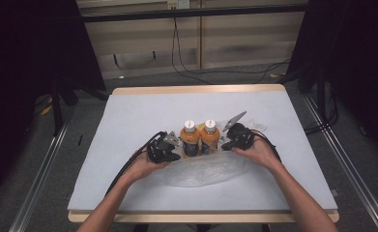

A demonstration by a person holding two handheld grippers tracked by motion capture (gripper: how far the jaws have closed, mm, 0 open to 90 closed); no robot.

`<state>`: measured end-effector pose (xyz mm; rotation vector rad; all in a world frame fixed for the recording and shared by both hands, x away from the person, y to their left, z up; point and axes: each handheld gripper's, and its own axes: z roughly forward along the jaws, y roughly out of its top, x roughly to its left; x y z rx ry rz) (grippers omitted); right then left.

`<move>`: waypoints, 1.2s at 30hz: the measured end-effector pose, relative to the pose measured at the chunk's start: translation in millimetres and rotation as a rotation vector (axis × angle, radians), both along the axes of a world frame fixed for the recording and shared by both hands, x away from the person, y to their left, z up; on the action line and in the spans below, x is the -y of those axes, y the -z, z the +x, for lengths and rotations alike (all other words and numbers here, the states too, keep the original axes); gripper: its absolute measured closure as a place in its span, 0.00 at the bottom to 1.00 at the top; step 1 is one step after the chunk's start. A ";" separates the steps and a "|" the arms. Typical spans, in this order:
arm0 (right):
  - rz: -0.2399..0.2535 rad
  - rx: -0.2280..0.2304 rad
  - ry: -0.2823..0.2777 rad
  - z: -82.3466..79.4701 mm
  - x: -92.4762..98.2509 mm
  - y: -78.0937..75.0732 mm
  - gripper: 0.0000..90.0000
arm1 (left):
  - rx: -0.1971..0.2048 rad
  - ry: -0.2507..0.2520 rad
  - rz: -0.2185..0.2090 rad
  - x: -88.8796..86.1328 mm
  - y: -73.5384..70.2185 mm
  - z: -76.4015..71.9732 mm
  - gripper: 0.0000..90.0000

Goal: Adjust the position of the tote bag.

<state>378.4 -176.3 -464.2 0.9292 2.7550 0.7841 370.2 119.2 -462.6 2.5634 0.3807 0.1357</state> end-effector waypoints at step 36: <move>-0.162 -0.020 0.157 -14.8 73.0 -6.8 1.00 | 0.015 -0.056 0.106 -52.3 -5.5 7.1 1.00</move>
